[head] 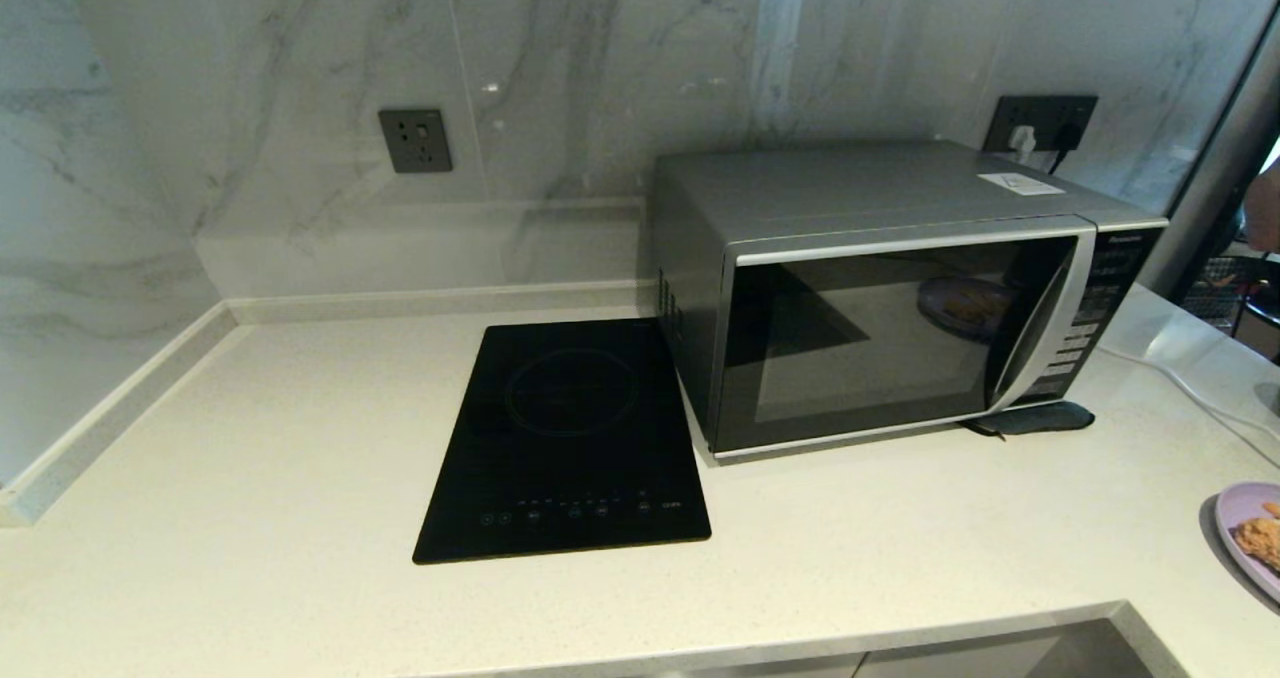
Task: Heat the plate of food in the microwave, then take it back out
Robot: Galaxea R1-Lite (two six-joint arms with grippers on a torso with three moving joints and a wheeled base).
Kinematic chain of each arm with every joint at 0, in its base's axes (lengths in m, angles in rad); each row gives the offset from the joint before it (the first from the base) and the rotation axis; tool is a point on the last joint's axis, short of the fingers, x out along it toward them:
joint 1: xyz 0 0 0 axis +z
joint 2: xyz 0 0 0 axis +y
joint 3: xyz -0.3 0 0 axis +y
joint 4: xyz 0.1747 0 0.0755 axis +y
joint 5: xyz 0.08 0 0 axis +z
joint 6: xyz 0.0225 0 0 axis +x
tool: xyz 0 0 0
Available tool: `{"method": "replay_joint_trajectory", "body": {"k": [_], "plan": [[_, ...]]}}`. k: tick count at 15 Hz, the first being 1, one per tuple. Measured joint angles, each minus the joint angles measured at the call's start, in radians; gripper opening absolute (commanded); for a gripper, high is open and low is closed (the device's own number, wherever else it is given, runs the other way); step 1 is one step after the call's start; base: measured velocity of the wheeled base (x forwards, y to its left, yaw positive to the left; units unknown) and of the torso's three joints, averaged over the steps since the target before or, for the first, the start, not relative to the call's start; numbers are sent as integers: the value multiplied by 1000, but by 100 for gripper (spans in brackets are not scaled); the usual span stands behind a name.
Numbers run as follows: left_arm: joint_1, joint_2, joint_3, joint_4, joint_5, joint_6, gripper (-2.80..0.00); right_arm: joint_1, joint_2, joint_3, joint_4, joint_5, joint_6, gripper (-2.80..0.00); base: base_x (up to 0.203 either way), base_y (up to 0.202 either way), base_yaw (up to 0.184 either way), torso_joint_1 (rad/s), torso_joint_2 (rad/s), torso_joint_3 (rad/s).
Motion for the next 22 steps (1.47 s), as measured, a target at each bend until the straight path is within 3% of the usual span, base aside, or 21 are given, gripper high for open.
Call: {"method": "replay_joint_trajectory", "body": {"k": [22], "plan": [[0, 0, 0, 0, 0, 0, -280, 0, 0, 0, 0, -2, 4, -280, 0, 0, 0, 0, 0, 0]]}}
